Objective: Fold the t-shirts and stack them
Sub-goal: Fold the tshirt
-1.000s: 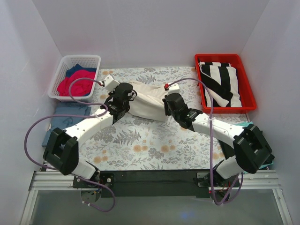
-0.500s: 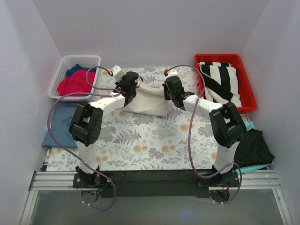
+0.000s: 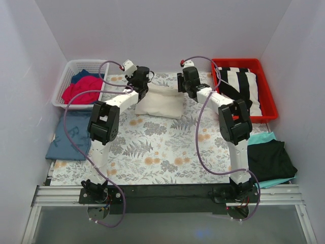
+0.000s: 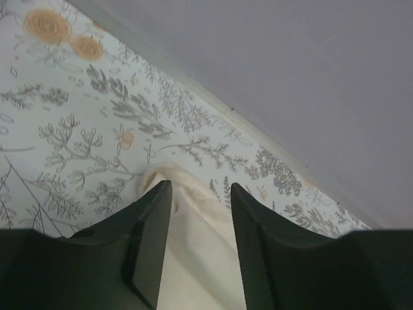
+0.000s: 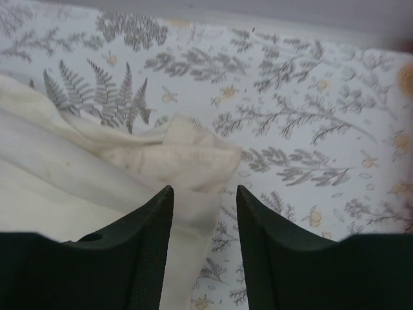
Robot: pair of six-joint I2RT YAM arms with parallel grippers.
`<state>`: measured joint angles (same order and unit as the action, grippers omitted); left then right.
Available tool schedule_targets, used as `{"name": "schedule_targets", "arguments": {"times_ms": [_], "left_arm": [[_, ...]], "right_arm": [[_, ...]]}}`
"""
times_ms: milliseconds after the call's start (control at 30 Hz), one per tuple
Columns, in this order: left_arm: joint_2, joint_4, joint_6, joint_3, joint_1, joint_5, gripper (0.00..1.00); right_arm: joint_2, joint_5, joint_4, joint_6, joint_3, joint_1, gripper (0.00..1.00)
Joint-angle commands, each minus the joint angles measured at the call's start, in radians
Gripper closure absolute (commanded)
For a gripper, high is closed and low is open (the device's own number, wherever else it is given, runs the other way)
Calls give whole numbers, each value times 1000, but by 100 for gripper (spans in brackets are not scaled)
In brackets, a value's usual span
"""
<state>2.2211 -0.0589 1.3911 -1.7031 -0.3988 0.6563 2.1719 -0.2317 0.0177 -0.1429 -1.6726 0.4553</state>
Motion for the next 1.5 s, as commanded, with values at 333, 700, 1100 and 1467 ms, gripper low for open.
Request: {"name": "schedule_targets", "arguments": {"times_ms": [333,700,1100,1467], "left_arm": [[-310,-90,-30,281,2,-130,54],[-308,-41,-6,430,-2,-300,57],[-340,-28,78,533,-2,-408,58],[-302,-12,126,540,-2,-380,59]], "right_arm": [[-204,40,19,-11,166,34,50],[-138,133,28,-47,231,63,52],[-247,94,73,-52,405,150,54],[-281,28,80,-50,404,189,55]]}}
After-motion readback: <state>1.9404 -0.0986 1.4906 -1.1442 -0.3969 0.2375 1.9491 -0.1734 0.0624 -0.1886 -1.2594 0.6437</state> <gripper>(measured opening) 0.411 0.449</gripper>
